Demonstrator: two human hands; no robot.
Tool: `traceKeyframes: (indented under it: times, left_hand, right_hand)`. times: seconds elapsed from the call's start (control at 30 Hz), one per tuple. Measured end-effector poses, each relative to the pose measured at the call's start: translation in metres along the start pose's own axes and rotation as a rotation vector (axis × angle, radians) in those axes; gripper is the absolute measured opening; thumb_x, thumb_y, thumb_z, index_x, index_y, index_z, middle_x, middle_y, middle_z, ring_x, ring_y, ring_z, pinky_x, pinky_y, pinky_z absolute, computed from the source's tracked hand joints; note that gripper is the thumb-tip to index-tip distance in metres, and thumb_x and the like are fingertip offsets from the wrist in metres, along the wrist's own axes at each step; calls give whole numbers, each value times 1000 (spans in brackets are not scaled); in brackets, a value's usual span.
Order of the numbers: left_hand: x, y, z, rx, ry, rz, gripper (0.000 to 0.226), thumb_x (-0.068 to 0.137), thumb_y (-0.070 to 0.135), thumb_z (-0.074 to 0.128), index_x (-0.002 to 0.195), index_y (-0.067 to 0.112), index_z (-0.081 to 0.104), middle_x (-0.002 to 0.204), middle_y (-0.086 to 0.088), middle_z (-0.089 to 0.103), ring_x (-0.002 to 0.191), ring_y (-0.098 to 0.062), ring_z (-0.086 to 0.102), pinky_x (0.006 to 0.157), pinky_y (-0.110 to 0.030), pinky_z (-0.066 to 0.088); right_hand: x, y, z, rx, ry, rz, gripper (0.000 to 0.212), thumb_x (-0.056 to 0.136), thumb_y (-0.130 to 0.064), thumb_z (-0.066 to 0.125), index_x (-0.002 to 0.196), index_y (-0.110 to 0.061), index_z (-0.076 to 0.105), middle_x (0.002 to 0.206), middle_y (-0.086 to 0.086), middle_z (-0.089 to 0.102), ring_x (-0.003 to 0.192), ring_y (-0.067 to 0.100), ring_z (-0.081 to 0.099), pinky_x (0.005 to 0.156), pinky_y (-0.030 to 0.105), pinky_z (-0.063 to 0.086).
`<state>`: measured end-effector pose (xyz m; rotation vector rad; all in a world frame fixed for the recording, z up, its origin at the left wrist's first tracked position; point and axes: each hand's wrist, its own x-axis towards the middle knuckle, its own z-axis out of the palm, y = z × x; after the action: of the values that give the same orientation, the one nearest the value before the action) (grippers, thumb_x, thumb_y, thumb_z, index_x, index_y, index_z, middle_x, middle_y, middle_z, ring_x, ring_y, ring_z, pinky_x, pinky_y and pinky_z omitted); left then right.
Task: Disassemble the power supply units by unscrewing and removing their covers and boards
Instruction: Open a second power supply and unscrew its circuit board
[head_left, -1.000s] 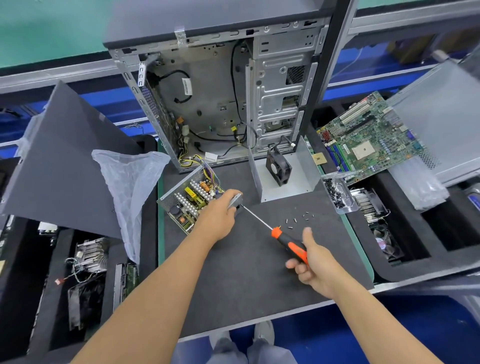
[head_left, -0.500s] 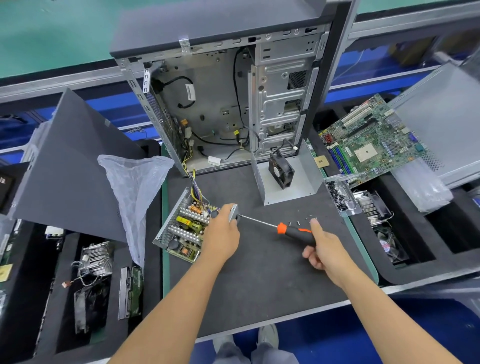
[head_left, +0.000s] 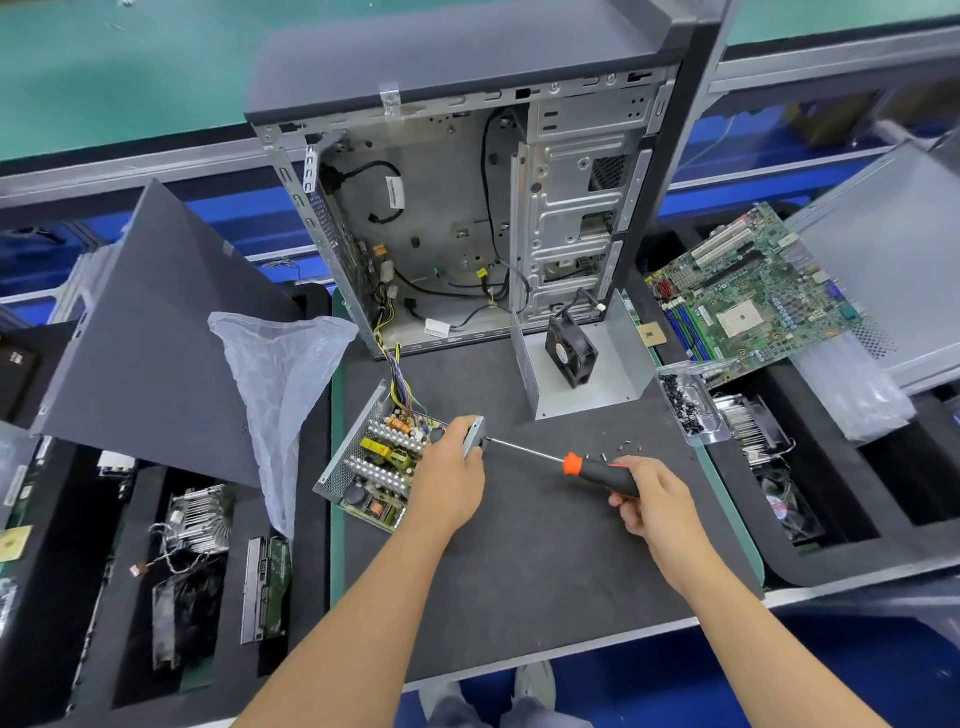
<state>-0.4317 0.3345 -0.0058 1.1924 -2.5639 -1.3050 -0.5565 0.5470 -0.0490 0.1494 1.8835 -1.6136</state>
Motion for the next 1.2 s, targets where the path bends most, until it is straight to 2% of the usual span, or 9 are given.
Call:
traceKeyframes:
  times: [0.1,0.17,0.27,0.47,0.53,0.67,0.93,1.13,1.2]
  left_hand:
    - [1,-1,1,8,4,-4,38,102,16,45,137,30,51,119,-7,59,97,-30,57,86,-42,51]
    - [1,-3,1,1,1,-5,38,102,16,45,137,29,51,119,-7,59,98,-30,57,86,-42,50]
    - [1,-4,1,-10,1,3,37,102,16,45,137,29,52,119,-8,59,98,-31,57,88,-43,51]
    - [0,-6,1,-23,3,38,39,103,16,47,141,25,53,123,-7,60,105,-28,57,90,-35,48]
    - [0,-7,1,-12,19,71,39,103,13,48,141,21,54,127,-5,59,111,-26,56,95,-31,45]
    - [-2,-6,2,-17,98,91,41,99,10,57,139,18,54,126,3,46,116,-18,51,88,-8,28]
    - [-14,0,10,-1,341,23,31,93,24,68,121,12,63,115,-5,56,95,-24,59,85,-40,51]
    - [-15,-5,0,352,360,299,53,85,31,76,130,14,56,121,-8,51,108,-29,52,91,-40,47]
    - [-13,-12,-5,509,436,319,60,80,42,78,131,16,57,130,-10,54,120,-33,50,96,-47,43]
  right_hand:
    - [-5,-3,4,167,-45,21,21,95,-13,57,115,-18,59,91,9,57,62,15,54,55,26,38]
    - [-6,-7,7,163,-47,127,26,101,-38,47,106,-16,60,89,13,65,58,19,58,53,28,40]
    - [-8,-16,5,-244,-17,188,58,100,-63,22,102,-22,63,66,13,69,43,18,53,46,24,40]
    - [-8,-8,-1,-43,-25,41,16,98,-23,57,112,-17,62,87,6,63,65,15,55,58,27,41]
    - [-11,-10,3,140,-45,102,13,99,-26,57,106,-17,63,94,8,60,68,16,55,58,27,38]
    - [-16,-17,8,-85,-55,226,62,100,-64,27,102,-16,67,68,11,64,45,17,50,44,23,37]
    - [-17,-12,7,-43,2,69,21,99,-34,57,112,-18,62,81,11,66,55,15,53,57,28,44]
    - [-19,-14,6,-321,-2,139,51,100,-62,23,101,-25,57,59,7,64,45,18,51,48,25,40]
    - [-18,-11,2,-342,-25,111,45,100,-58,34,102,-22,60,57,4,62,45,16,49,50,26,40]
